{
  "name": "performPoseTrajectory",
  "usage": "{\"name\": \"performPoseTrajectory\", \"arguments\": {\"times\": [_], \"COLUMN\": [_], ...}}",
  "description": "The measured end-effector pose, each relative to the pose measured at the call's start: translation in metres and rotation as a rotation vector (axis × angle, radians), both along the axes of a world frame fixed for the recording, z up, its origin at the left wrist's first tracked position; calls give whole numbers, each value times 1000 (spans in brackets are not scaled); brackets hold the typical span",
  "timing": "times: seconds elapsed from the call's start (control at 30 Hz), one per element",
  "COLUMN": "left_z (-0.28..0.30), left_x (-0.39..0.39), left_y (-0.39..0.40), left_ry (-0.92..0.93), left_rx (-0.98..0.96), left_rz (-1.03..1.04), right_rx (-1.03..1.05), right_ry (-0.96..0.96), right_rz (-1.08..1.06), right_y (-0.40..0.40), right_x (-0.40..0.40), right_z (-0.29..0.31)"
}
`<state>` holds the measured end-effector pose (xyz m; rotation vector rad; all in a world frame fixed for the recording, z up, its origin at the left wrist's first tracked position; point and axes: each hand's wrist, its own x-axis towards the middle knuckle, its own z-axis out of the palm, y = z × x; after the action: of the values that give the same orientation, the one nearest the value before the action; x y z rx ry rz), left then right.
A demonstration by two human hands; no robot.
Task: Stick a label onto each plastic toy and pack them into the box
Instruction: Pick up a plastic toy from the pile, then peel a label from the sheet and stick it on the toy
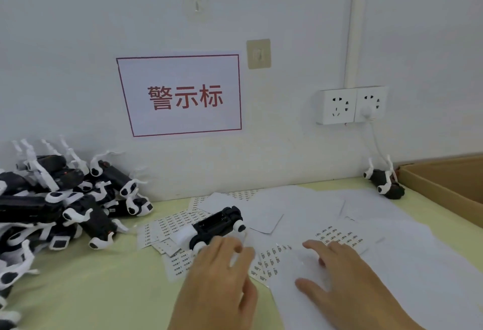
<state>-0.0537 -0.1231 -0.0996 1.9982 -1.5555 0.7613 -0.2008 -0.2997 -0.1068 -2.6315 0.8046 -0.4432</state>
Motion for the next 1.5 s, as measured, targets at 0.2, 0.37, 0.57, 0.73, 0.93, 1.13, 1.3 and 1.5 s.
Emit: {"name": "performPoseTrajectory", "arguments": {"times": [0.2,0.37,0.57,0.73,0.93,1.13,1.3,1.5], "left_z": [-18,-32,-36,-32,-23,-19,-20,-27], "left_x": [-15,-7,-7,-10,-14,-26,-37,-34], "left_y": [-56,-75,-68,-64,-62,-68,-78,-77], "left_ry": [195,355,467,591,586,321,296,473], "left_rx": [309,286,143,86,70,-79,-136,-132], "left_rz": [94,99,-70,-243,-270,-77,-103,-129], "right_rx": [11,82,136,199,512,615,626,644], "right_ry": [-25,-27,-61,-178,-444,-537,-550,-556], "right_rz": [-6,-29,-63,-68,-87,-97,-107,-51], "right_y": [0,-7,-7,-6,-12,-6,-5,3], "right_x": [-2,0,-3,0,1,2,2,4], "right_z": [-1,-2,-5,-5,4,6,7,6]}}
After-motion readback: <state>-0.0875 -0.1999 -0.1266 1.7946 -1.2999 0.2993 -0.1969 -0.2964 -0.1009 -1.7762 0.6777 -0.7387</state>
